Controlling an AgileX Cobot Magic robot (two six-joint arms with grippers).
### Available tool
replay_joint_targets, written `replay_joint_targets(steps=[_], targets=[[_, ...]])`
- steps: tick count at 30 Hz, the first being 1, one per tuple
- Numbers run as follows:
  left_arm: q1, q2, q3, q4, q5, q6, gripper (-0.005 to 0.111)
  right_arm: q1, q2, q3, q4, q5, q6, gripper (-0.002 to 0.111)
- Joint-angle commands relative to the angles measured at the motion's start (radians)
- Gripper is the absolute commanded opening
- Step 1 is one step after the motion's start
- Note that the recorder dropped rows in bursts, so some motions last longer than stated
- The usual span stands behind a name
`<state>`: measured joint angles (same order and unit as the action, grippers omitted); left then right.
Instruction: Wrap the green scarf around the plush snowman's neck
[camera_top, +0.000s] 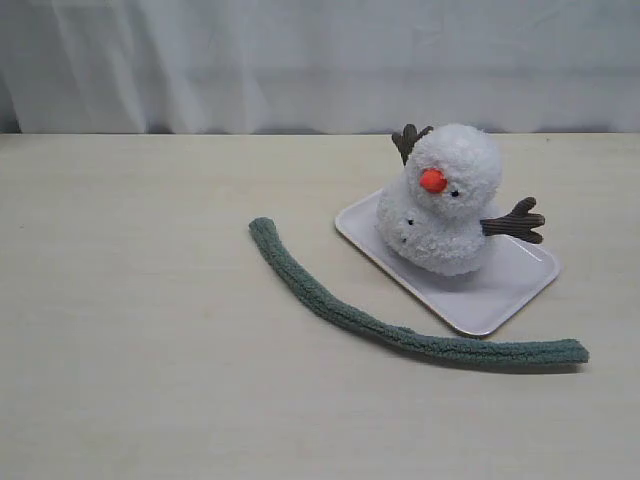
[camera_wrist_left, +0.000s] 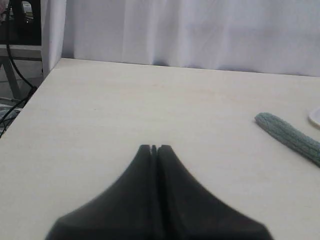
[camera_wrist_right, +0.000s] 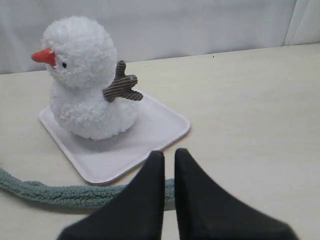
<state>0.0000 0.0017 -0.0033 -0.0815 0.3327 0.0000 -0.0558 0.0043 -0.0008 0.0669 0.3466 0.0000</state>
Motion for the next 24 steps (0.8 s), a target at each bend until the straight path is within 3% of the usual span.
replay_joint_targets(steps=[1, 6, 16, 21, 24], targets=[[-0.001, -0.002, 0.003, 0.001, -0.009, 0.000, 0.000, 0.001, -0.004, 0.001, -0.030, -0.018, -0.021, 0.007], [-0.001, -0.002, 0.003, 0.001, -0.009, 0.000, 0.000, 0.001, -0.004, 0.001, -0.053, -0.180, -0.023, 0.007], [-0.001, -0.002, 0.003, 0.001, -0.009, 0.000, 0.000, 0.001, -0.004, 0.001, -0.049, -0.755, 0.019, 0.007], [-0.001, -0.002, 0.003, 0.001, -0.009, 0.000, 0.000, 0.001, -0.004, 0.001, -0.055, -1.039, 0.398, 0.007], [-0.001, -0.002, 0.003, 0.001, -0.009, 0.000, 0.000, 0.001, -0.004, 0.001, -0.060, -1.119, 0.659, 0.007]])
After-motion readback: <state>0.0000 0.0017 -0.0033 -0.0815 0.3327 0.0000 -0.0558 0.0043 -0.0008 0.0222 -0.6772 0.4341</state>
